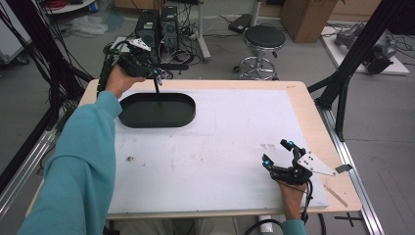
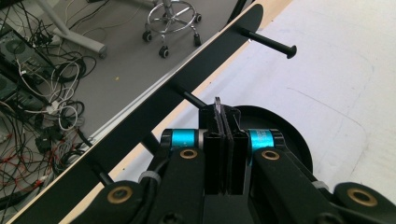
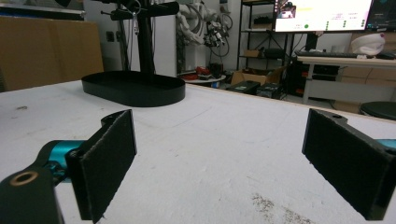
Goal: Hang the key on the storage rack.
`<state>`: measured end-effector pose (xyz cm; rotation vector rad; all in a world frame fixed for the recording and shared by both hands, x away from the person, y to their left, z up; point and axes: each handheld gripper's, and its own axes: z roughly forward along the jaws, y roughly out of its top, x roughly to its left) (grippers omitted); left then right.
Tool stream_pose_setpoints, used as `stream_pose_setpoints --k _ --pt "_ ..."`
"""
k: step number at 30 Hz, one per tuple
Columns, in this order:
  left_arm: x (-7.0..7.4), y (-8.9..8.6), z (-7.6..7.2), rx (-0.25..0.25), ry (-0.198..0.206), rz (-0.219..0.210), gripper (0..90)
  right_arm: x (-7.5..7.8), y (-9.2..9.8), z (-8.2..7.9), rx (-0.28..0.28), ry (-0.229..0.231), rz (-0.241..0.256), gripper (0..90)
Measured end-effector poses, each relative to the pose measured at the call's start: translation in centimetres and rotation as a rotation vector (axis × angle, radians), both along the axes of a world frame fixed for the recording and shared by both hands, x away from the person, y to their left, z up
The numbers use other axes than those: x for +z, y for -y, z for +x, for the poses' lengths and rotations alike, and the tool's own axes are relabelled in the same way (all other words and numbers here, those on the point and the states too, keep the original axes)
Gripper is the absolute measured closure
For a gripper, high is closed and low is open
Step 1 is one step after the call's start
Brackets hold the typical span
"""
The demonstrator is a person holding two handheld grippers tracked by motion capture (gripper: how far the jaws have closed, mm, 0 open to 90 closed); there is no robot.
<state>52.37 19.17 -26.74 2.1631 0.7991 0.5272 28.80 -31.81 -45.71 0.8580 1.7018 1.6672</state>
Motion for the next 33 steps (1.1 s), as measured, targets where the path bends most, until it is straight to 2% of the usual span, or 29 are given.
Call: stream_pose_setpoints --k 9,14,16,18,19,21,22,23,24,25,26,28,29,30,33 --pt "-0.2 0.3 0.3 0.035 0.016 0.001 87.8 0.0 0.1 0.0 -0.001 0.005 -0.002 9.2" --pt "-0.2 0.3 0.5 0.085 0.031 -0.009 84.4 0.0 0.1 0.0 0.001 0.007 -0.002 9.2" --pt "-0.1 0.1 0.5 0.104 0.039 -0.029 78.6 0.0 0.1 0.0 -0.003 0.003 0.0 9.2" --pt "-0.1 0.0 0.4 0.099 0.049 -0.033 72.2 0.0 0.1 0.0 -0.003 0.003 0.0 9.2" --pt "-0.1 -0.1 0.4 0.104 0.062 -0.03 59.5 0.0 0.1 0.0 -0.002 0.004 0.0 9.2" --pt "0.0 -0.4 0.2 0.105 0.081 -0.068 51.7 0.0 0.1 0.0 -0.001 0.008 -0.004 9.2" --pt "0.0 -0.7 0.0 0.096 0.088 -0.082 51.7 0.0 0.1 0.0 -0.001 0.008 -0.004 9.2" --pt "0.2 -0.8 -0.3 0.1 0.084 -0.109 41.2 0.0 0.1 0.0 -0.003 0.004 -0.001 9.2" --pt "0.2 -0.8 -0.3 0.1 0.084 -0.109 35.7 0.0 0.1 0.0 -0.002 0.004 0.001 9.2" --pt "0.3 -1.1 -0.9 0.077 0.102 -0.155 31.4 0.0 0.1 0.0 -0.003 0.004 -0.001 9.2" --pt "0.3 -1.1 -0.9 0.077 0.102 -0.155 26.4 0.0 0.1 0.0 -0.003 0.004 -0.001 9.2" --pt "0.4 -1.5 -2.2 0.045 0.159 -0.206 9.5 0.0 0.1 0.0 -0.002 0.002 -0.002 9.2" --pt "0.4 -1.5 -2.2 0.045 0.159 -0.206 3.1 0.0 0.1 0.0 -0.002 0.006 -0.005 9.2" --pt "0.4 -1.6 -2.9 0.025 0.167 -0.23 1.7 0.0 0.1 0.0 -0.002 0.007 -0.006 9.2" --pt "0.5 -1.9 -5.0 -0.033 0.214 -0.246 1.7 0.0 0.1 0.0 -0.003 0.002 -0.002 9.2"
